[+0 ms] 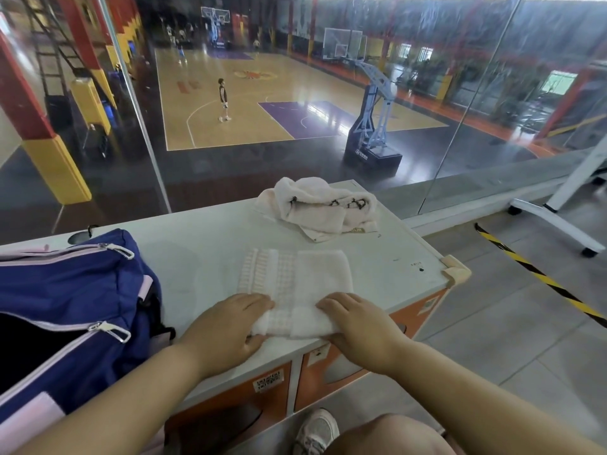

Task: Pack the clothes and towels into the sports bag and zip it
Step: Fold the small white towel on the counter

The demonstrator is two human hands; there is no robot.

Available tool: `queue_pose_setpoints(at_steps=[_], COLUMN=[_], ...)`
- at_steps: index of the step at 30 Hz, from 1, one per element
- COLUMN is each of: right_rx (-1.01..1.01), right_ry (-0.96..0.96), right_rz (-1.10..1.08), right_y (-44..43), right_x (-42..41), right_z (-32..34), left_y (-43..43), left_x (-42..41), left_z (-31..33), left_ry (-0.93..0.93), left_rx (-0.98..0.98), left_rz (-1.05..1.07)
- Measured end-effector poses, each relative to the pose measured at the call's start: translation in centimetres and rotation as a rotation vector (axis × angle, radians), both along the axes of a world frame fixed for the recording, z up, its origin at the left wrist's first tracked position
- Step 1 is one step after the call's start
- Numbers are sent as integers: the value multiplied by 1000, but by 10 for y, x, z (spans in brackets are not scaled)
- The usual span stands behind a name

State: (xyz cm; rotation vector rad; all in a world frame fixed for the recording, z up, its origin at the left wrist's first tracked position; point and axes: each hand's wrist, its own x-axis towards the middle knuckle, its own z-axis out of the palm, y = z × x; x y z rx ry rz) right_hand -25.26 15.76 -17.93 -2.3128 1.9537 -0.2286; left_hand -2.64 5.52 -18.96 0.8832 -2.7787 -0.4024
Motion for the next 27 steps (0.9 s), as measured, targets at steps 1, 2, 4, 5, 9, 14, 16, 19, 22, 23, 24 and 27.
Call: queue_pose_setpoints(at_steps=[1,2,4,5,9,14,16,19,22,23,24,27], right_rx=[16,56,187,226,227,217,247,351,455,480,500,543], right_ry=[-60,-125,-249,-324,-503,-472,-402,-365,-480,-496,-503,-499], right_rz=[-25,-71,-163,-194,-322,-522,-559,-571,-584,-581,-574,-542], right_y=[-1,-3,-6,-8,-21,-44,-51,-60,-66,-68,-69,-70], right_x=[0,-2,-5,-7,-15,-15,-15,-18,-19,-19,-19,-21], right_z=[6,12,25,30,35,32,32,34,37,38,39,37], left_y=[2,2,1,-1,-10,-29,-38,-48,-52,-52,-54,-57], left_x=[0,1,4,5,3,-15,-21,-27,-35,-38,-39,-37], left_z=[4,9,18,21,27,27,24,24,33,35,37,39], left_ry=[13,28,76,108,248,181,113,-28,-107,-126,-133,-145], left_rx=[12,38,108,155,340,378,373,444,533,547,566,686], left_rz=[24,48,108,140,256,396,458,518,521,513,509,508])
